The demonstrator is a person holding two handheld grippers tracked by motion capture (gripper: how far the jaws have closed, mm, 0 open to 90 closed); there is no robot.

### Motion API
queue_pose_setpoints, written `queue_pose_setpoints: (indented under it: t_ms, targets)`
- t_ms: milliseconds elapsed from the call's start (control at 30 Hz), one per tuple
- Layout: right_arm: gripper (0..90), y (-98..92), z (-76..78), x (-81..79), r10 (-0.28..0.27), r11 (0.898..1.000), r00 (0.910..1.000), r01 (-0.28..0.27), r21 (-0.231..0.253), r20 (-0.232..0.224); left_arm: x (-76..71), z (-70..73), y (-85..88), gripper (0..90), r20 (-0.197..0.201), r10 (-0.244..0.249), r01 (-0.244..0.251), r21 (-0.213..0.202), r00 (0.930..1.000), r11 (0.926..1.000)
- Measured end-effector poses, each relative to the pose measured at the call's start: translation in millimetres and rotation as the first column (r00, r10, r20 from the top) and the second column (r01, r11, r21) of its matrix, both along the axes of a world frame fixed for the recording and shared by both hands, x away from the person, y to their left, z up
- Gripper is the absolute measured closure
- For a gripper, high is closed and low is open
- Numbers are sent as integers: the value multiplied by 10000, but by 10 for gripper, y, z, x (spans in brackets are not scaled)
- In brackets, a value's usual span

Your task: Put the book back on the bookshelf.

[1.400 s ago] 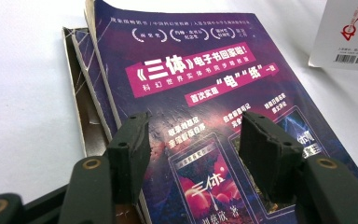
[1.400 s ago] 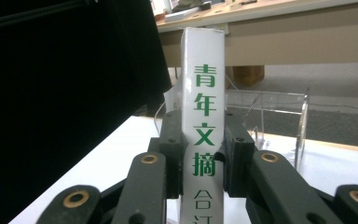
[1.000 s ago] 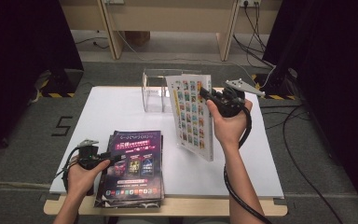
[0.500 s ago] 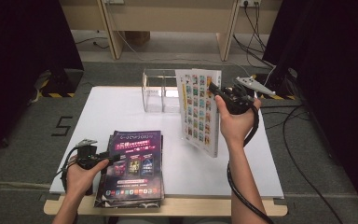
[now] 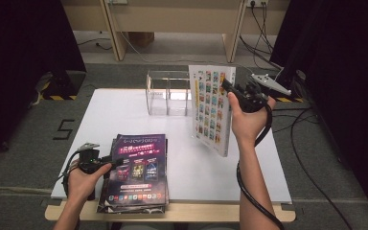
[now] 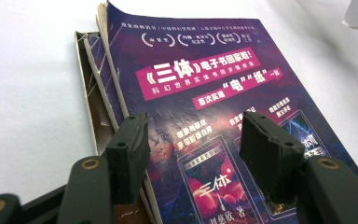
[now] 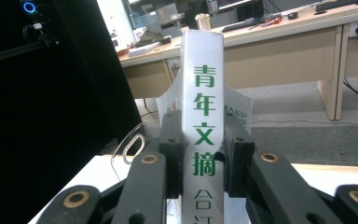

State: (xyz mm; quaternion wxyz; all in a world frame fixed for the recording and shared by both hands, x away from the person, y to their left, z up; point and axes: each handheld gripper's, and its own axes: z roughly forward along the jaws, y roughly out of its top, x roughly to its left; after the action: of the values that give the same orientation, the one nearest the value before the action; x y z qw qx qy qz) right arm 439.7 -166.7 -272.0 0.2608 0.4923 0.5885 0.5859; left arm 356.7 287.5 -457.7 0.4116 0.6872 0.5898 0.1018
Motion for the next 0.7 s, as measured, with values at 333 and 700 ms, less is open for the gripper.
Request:
queue_pose_setpoints:
  t_ms: [333, 700]
  targets:
    - [743, 27, -8, 83, 27, 10000, 9999, -26, 83, -137, 4, -5, 16, 416, 2, 33, -33, -21, 10000, 10000]
    - [743, 71, 21, 183, 54, 10000, 10000, -54, -27, -66, 6, -7, 29, 415, 3, 43, -43, 58, 10000, 10000]
